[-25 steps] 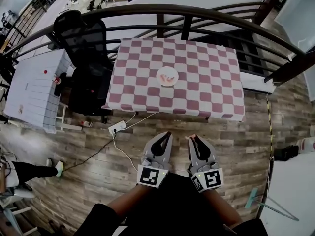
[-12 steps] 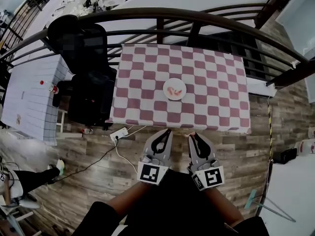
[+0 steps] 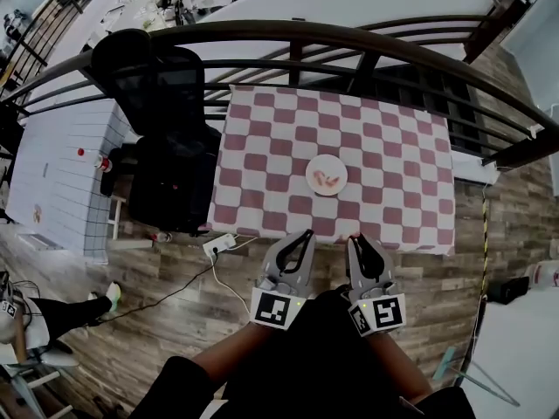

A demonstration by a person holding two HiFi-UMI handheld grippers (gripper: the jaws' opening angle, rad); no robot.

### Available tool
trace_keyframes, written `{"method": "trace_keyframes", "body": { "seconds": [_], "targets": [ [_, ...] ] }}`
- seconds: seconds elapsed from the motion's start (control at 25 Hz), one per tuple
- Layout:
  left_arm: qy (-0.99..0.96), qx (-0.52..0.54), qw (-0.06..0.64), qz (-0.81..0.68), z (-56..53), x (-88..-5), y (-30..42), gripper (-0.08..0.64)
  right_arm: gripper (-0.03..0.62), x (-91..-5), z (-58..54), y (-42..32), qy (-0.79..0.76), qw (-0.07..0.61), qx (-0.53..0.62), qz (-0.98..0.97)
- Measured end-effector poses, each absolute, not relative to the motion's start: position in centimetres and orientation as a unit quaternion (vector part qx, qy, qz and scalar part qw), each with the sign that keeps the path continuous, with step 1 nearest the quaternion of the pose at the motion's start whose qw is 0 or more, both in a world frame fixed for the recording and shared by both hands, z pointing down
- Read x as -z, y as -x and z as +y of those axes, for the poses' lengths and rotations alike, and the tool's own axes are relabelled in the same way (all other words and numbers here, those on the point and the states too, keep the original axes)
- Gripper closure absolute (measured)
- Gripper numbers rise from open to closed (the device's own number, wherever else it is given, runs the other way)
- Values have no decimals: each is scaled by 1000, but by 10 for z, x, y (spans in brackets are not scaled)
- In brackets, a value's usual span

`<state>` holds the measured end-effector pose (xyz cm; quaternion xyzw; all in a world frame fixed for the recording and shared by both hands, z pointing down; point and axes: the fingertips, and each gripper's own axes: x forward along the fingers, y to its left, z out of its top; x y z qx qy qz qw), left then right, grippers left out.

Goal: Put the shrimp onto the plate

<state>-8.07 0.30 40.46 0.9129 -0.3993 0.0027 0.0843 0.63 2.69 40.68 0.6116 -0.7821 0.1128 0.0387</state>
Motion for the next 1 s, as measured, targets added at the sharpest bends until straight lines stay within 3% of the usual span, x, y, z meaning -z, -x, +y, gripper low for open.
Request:
{"method": "trace_keyframes", "body": {
  "seconds": [0.4,0.68,1.0],
  "targets": [
    [-889,-7,123,-442,-23,-429,98,551,540,-431,4,-17,-600,47,-158,-782],
    [-880,-7,106,-462,-62,-431,79,551,540,-427,-42,-41,-586,64,-114,-800],
    [-873,-20,100,-477,-109,-434,56,551,540,-448,-94,-73,-574,69,-143,-803]
  ]
}}
